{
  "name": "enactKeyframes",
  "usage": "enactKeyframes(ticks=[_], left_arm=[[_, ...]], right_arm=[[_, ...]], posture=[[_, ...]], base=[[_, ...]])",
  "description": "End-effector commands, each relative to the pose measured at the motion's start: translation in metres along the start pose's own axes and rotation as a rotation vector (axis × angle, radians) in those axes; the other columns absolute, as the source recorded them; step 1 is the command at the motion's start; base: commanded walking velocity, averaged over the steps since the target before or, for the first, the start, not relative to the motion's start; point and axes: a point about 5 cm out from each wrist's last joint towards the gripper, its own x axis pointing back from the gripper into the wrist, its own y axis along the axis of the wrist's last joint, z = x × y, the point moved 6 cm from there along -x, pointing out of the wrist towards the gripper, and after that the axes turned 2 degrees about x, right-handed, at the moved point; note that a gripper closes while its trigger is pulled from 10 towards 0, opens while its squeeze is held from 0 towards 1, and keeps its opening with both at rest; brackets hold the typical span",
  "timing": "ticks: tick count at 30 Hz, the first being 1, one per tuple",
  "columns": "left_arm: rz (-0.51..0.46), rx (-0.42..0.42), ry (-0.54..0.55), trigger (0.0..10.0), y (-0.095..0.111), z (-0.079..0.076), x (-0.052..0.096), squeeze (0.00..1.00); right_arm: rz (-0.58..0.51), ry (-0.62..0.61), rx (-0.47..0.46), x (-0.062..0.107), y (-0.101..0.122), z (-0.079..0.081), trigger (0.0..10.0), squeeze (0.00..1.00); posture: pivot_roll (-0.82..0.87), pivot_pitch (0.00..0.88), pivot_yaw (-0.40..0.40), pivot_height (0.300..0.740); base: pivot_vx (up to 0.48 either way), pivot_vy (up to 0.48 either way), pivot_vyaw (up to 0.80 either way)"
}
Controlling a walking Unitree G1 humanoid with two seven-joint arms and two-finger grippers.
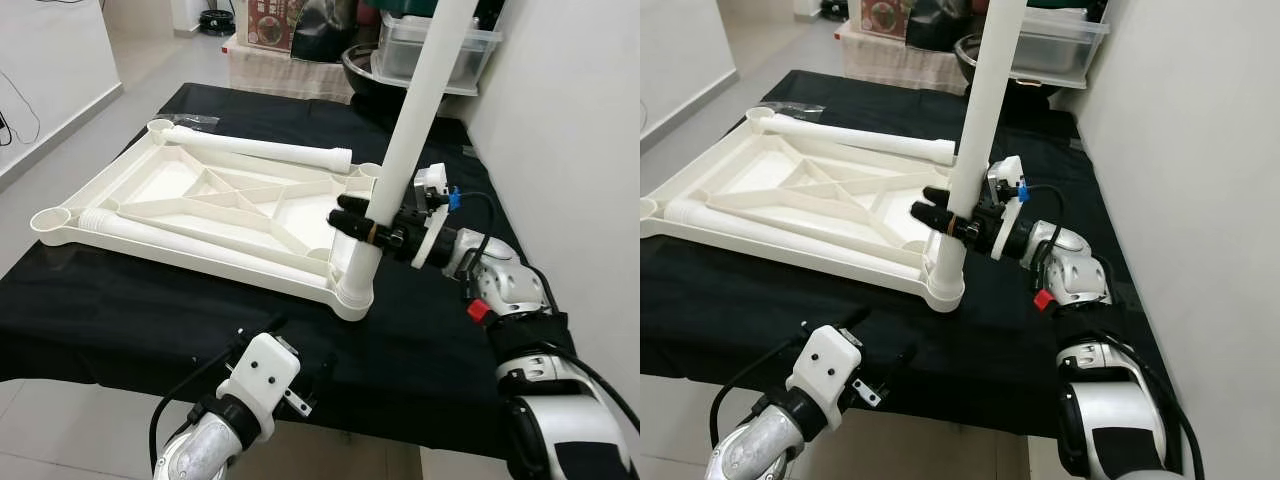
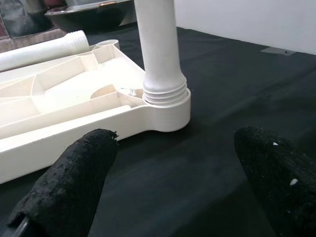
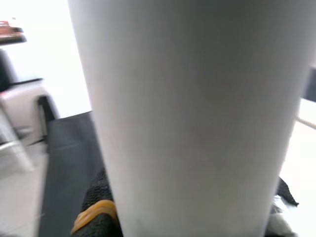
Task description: Building children table
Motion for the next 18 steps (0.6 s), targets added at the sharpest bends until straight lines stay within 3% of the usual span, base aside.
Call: enactKeyframes(ticks=[1,3,4,5,8,10,12,14,16,18], left_arm=[[-0.018,0.007,-0.004,10.0,0.004,-0.001,0.002,0.0],[-0.018,0.006,-0.005,10.0,0.004,-0.001,0.002,0.0],[-0.018,0.006,-0.005,10.0,0.004,-0.001,0.002,0.0],[-0.02,0.005,-0.005,10.0,0.004,-0.001,0.002,0.0],[-0.02,0.005,-0.005,10.0,0.004,0.0,0.002,0.0],[-0.021,0.005,-0.007,10.0,0.004,-0.001,0.001,0.0],[-0.021,0.005,-0.007,10.0,0.004,-0.001,0.001,0.0],[-0.021,0.005,-0.007,10.0,0.003,-0.001,0.0,0.0],[-0.02,0.005,-0.006,10.0,0.003,-0.001,0.0,0.0],[-0.016,0.005,-0.003,10.0,0.002,0.0,0.0,0.0]], right_arm=[[0.003,-0.167,-0.063,0.009,-0.013,-0.018,0.0,0.0],[-0.007,-0.379,-0.076,0.017,-0.019,-0.036,0.0,0.0],[-0.007,-0.379,-0.076,0.017,-0.019,-0.036,0.0,0.0],[-0.015,-0.631,-0.058,0.031,-0.023,-0.054,0.0,0.0],[-0.017,-0.707,-0.059,0.036,-0.025,-0.059,0.0,0.0],[0.009,-0.992,-0.066,0.061,-0.036,-0.068,0.0,0.0],[0.009,-0.992,-0.066,0.061,-0.036,-0.068,0.0,0.0],[0.024,-1.234,-0.06,0.082,-0.041,-0.063,0.0,0.0],[0.037,-1.326,-0.072,0.083,-0.043,-0.055,0.0,0.0],[0.028,-1.333,-0.09,0.076,-0.042,-0.05,0.0,0.0]], posture=[[0.12,0.066,-0.115,0.74],[0.11,0.065,-0.115,0.74],[0.11,0.065,-0.115,0.74],[0.11,0.065,-0.112,0.74],[0.11,0.065,-0.112,0.74],[0.11,0.063,-0.114,0.74],[0.11,0.063,-0.114,0.74],[0.11,0.063,-0.116,0.74],[0.11,0.064,-0.116,0.74],[0.12,0.062,-0.119,0.74]], base=[[0.0,0.0,0.0],[0.0,0.0,0.0],[0.0,0.0,0.0],[0.0,0.0,0.0],[0.0,0.0,0.0],[0.0,0.0,0.0],[0.0,0.0,0.0],[0.0,0.0,0.0],[0.0,0.0,0.0],[0.0,0.0,0.0]])
